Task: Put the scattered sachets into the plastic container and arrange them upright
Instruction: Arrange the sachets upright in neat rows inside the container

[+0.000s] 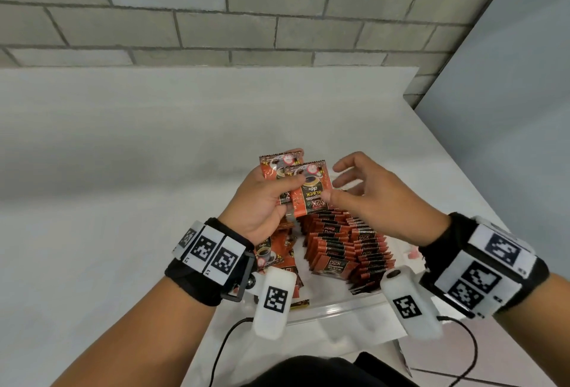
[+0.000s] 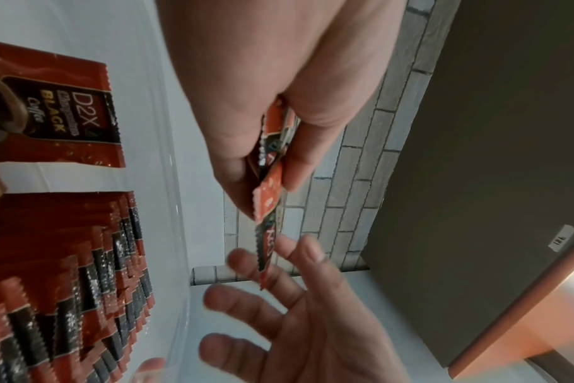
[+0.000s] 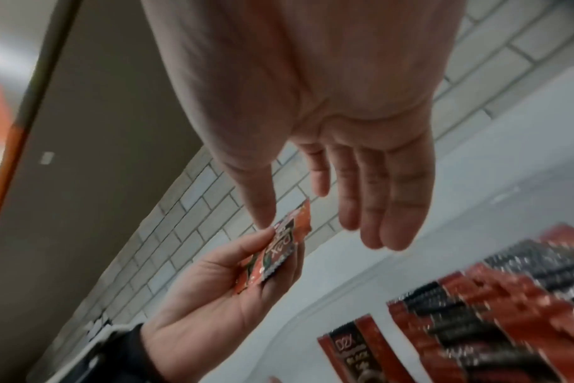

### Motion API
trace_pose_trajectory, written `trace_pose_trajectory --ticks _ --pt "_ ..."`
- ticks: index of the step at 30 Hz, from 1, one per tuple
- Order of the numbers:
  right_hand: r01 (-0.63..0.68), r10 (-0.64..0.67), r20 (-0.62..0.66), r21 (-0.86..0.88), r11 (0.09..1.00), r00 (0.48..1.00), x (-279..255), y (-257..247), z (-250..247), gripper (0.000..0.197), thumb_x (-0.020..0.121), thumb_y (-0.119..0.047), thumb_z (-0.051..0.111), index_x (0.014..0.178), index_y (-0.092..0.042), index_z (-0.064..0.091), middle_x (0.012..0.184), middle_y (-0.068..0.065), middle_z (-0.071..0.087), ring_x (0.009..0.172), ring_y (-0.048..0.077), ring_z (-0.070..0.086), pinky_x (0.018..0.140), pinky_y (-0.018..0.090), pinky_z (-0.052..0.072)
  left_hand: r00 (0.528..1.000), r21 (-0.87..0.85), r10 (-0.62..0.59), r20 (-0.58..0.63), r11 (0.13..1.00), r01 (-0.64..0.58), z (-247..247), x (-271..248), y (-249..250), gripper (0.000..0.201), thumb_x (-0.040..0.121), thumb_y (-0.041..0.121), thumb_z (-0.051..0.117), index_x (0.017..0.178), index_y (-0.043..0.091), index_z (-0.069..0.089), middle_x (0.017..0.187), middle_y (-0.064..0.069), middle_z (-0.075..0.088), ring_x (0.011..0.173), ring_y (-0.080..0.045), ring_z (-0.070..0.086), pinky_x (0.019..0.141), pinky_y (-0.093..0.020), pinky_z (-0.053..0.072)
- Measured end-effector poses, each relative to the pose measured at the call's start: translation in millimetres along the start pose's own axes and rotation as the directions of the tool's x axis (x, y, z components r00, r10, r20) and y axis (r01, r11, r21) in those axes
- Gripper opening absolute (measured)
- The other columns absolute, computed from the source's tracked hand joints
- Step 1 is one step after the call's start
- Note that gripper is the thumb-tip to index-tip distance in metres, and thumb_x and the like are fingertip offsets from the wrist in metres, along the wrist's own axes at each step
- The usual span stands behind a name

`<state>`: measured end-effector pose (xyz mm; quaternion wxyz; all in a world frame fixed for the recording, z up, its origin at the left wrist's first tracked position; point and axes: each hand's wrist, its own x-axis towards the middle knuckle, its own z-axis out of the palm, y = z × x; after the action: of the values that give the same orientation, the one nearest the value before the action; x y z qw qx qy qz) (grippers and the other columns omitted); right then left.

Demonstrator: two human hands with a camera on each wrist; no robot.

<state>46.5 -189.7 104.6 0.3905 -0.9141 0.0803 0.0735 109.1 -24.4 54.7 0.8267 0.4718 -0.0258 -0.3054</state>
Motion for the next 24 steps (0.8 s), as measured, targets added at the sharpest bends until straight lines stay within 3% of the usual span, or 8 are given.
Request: trace_pose_trajectory --ticks 3,7,10,13,15,17,21,24 --pt "-0.095 0.082 0.097 0.141 0.985 0.992 -2 5 6 0.042 0.077 -0.031 0.076 0.108 -0.024 0.050 0.082 0.002 0.072 0.072 0.016 0.065 0.080 0.044 0.054 1.000 -0.012 0.014 0.006 1.000 -0.014 2 -1 0 0.031 0.087 -0.010 0.053 0.111 0.008 0.062 0.108 -0.016 0.070 0.097 -0.028 0.068 0.079 -0.039 0.058" --pt "-0.049 0.052 -0.006 0.202 0.978 0.999 2 1 0 0.023 0.079 -0.013 0.074 0.095 -0.022 0.060 0.065 0.002 0.067 0.058 0.014 0.058 0.068 0.040 0.052 0.997 0.052 -0.024 0.070 0.998 0.020 2 -4 1 0.035 0.086 -0.014 0.048 0.112 0.007 0.061 0.109 -0.015 0.068 0.102 -0.029 0.065 0.080 -0.039 0.057" --pt "-0.054 0.108 -0.112 0.399 0.915 0.988 8 -2 -5 0.021 0.085 -0.007 0.066 0.099 -0.021 0.061 0.073 0.004 0.057 0.065 0.016 0.056 0.057 0.029 0.051 0.995 0.116 -0.015 0.095 0.993 0.004 5 -7 -1 0.041 0.084 -0.017 0.051 0.118 0.006 0.059 0.105 -0.015 0.068 0.098 -0.027 0.066 0.083 -0.037 0.056" --pt "-0.151 0.175 0.000 0.504 0.850 0.985 5 -4 2 0.021 0.086 -0.014 0.067 0.105 -0.018 0.059 0.088 0.008 0.063 0.076 0.018 0.063 0.060 0.030 0.055 0.996 0.079 0.059 0.066 0.995 -0.064 7 -7 -3 0.048 0.082 -0.018 0.054 0.122 0.009 0.056 0.110 -0.017 0.069 0.097 -0.025 0.068 0.083 -0.034 0.057" --pt "-0.183 0.169 0.076 0.545 0.818 0.983 1 -3 5 0.017 0.087 -0.010 0.065 0.102 -0.014 0.060 0.077 0.003 0.067 0.068 0.016 0.064 0.063 0.032 0.057 0.994 0.054 0.082 0.067 0.995 -0.085 7 -7 -3 0.049 0.082 -0.017 0.055 0.124 0.008 0.056 0.111 -0.017 0.068 0.098 -0.026 0.068 0.081 -0.033 0.057" --pt "-0.152 0.146 0.055 0.557 0.817 0.988 -1 -3 3 0.012 0.088 -0.005 0.062 0.097 -0.012 0.060 0.068 0.001 0.065 0.059 0.015 0.061 0.059 0.030 0.057 0.993 0.056 0.088 0.082 0.994 -0.093 7 -8 -3 0.044 0.081 -0.015 0.057 0.118 0.009 0.059 0.108 -0.015 0.070 0.098 -0.025 0.068 0.080 -0.033 0.057" --pt "-0.057 0.081 -0.042 0.408 0.911 0.996 -6 -2 -11 0.007 0.089 -0.007 0.062 0.089 -0.014 0.064 0.069 0.006 0.061 0.057 0.015 0.056 0.053 0.025 0.051 0.991 -0.049 0.116 -0.060 0.992 -0.119 4 -6 2 0.033 0.082 -0.002 0.059 0.113 0.010 0.059 0.096 -0.007 0.068 0.092 -0.024 0.065 0.087 -0.040 0.053" --pt "0.017 -0.016 0.038 -0.030 0.999 0.999 -18 9 -10 0.009 0.087 -0.017 0.067 0.079 -0.022 0.065 0.072 -0.005 0.064 0.061 0.007 0.056 0.060 0.014 0.044 0.979 -0.150 0.115 -0.170 0.979 -0.141 -1 -2 6 0.023 0.087 0.001 0.057 0.108 0.011 0.061 0.086 -0.004 0.061 0.078 -0.018 0.062 0.076 -0.032 0.055"
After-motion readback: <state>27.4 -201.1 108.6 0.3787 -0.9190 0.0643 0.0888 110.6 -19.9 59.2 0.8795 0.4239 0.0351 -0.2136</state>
